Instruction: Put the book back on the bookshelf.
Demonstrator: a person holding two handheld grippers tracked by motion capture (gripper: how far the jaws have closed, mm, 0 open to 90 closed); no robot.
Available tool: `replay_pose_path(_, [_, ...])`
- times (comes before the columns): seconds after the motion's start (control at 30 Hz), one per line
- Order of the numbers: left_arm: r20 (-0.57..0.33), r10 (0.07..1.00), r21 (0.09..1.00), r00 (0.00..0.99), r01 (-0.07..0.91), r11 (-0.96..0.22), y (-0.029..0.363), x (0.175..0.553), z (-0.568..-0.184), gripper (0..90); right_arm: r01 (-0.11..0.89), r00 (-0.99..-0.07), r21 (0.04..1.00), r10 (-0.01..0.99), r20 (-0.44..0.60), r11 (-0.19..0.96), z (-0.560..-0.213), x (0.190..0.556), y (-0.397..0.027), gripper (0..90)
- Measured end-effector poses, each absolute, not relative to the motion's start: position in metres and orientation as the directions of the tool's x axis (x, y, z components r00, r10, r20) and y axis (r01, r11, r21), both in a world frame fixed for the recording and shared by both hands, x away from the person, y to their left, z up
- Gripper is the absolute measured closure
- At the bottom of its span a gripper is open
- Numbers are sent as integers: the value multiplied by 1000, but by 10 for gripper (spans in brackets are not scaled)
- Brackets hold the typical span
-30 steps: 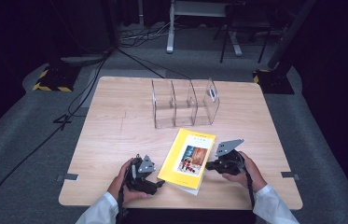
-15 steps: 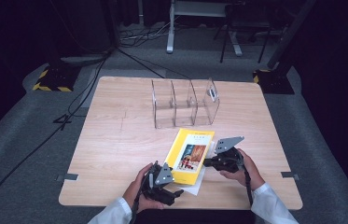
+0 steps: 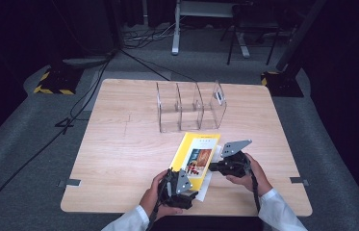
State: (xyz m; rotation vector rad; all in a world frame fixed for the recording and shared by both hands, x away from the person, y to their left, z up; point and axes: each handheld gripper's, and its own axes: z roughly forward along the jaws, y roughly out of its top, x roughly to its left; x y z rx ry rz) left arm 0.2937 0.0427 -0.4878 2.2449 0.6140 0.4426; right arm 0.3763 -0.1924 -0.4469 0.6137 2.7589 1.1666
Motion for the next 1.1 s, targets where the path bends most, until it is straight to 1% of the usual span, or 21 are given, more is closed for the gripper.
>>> replay_pose_path(0.07, [122,548,754,827,282,-593,45,294,-486,294,331,-914,706,397,76,626,-447,376,-193,900])
replay_pose_path(0.13, [125,541,768,832,264,-584,47,292,-484,360,332,-913,708,401,75,623,-447,376,-193,900])
replay_pose_path(0.2, [143,522,782,841,226,-580,51,290,-480,469,340,-910,711,406,83,616,-447,377,-194,900])
replay_pose_path(0.27, [155,508,788,847,204,-581,55,290,-476,605,349,-906,717,412,95,603,-447,379,-195,900])
replay_pose_path(0.33, [159,503,788,850,197,-583,57,291,-474,672,352,-906,719,411,101,599,-448,379,-196,900])
replay_pose_path(0.37, [166,504,789,848,192,-583,59,291,-473,672,353,-907,720,407,108,597,-448,379,-196,900])
replay_pose_path(0.47, [165,502,803,849,180,-569,64,294,-467,769,356,-909,725,399,122,590,-451,380,-196,900])
replay_pose_path(0.5, [162,500,807,851,178,-564,66,295,-465,780,354,-910,726,395,123,589,-452,380,-197,895])
replay_pose_path(0.53, [156,498,807,853,181,-562,69,296,-463,793,355,-910,725,395,125,590,-453,379,-197,833])
replay_pose_path(0.63, [163,492,804,855,174,-568,77,298,-461,819,340,-914,723,393,103,601,-453,377,-201,733])
replay_pose_path(0.7, [147,489,811,860,178,-558,84,300,-458,822,307,-923,738,378,76,601,-449,374,-205,618])
replay_pose_path(0.77, [132,485,815,864,184,-550,90,303,-457,823,275,-928,759,368,50,591,-443,371,-210,553])
replay_pose_path(0.83, [132,476,813,869,180,-554,95,304,-456,823,240,-930,786,368,18,569,-434,368,-214,500])
replay_pose_path(0.9, [128,467,811,875,179,-557,99,305,-456,823,202,-932,810,361,-12,551,-427,365,-216,474])
replay_pose_path(0.93, [130,462,807,877,177,-563,101,305,-456,822,184,-932,818,361,-31,545,-423,364,-216,444])
replay_pose_path(1.0, [122,460,810,879,179,-558,105,307,-455,821,155,-934,834,354,-51,530,-418,362,-217,424])
replay_pose_path(1.03, [111,459,811,881,186,-554,107,307,-455,821,148,-935,840,351,-54,522,-417,363,-216,398])
replay_pose_path(1.1, [117,450,809,885,177,-560,110,308,-455,821,120,-933,840,348,-86,529,-414,362,-212,386])
